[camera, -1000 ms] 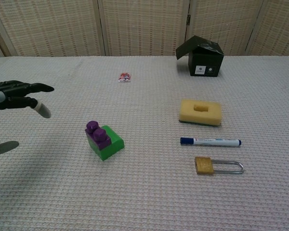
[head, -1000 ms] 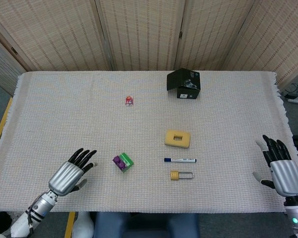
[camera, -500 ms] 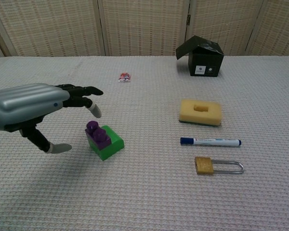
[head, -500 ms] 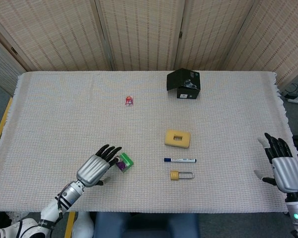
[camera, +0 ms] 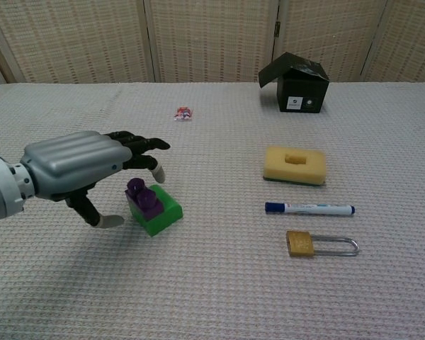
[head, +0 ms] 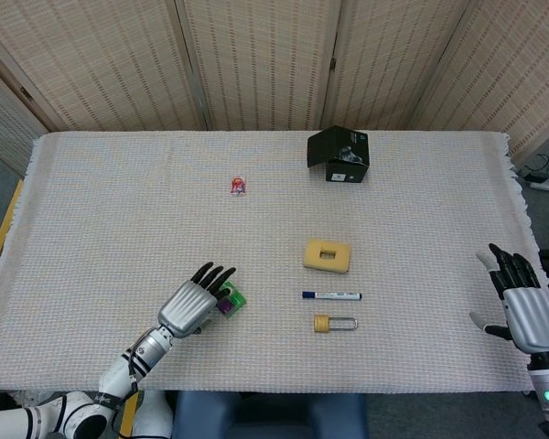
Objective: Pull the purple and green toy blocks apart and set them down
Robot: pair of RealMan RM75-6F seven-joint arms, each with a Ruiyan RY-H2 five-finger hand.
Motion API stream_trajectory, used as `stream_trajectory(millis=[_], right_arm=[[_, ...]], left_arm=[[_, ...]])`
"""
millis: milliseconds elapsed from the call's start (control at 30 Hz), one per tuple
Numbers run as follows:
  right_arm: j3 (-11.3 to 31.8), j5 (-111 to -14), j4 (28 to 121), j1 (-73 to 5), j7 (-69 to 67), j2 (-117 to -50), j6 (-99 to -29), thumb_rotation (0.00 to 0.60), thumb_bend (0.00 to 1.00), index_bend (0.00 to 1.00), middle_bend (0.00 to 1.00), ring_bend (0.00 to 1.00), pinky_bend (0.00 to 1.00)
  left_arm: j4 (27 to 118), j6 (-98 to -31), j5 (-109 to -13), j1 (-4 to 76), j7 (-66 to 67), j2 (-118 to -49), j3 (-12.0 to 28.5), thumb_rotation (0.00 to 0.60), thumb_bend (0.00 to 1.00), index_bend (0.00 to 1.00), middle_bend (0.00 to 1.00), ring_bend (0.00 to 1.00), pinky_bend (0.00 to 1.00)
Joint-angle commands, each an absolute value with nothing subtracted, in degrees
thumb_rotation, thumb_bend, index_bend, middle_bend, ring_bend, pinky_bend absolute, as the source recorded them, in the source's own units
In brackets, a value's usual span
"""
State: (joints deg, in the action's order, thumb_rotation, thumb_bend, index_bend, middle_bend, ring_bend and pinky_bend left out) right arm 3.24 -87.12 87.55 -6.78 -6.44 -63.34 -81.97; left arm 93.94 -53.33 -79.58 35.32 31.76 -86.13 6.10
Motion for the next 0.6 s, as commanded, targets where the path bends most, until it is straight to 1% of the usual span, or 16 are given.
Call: stream_trajectory(millis=[33,200,600], right_arm=[[3.33,-86.71,87.46,-6.96,-6.83,-63.21,-81.46,0.600,0.25,0.00,0.00,0.00,0.00],[3.61,-86.02,87.27,-7.24,-7.17,-63.12,-80.83,0.600,0.25,0.00,0.00,0.00,0.00],[3.51,-85.95,87.71,-7.21,-7.50,-62.67,-80.77,0.600,0.25,0.00,0.00,0.00,0.00]], left_arm=[[92.00,-53.86,-79.58,36.26,31.04,-87.39,6.34,0.600,0.32,0.31,0.00,0.00,0.00],[91.08,-52.88,-78.31,37.25,30.09,-87.33,6.17,0.600,0.32,0.35,0.00,0.00,0.00],[88.64,-52.96,-77.98,38.64,29.26,-88.39,4.95,0.600,0.33,0.39,0.00,0.00,0.00]])
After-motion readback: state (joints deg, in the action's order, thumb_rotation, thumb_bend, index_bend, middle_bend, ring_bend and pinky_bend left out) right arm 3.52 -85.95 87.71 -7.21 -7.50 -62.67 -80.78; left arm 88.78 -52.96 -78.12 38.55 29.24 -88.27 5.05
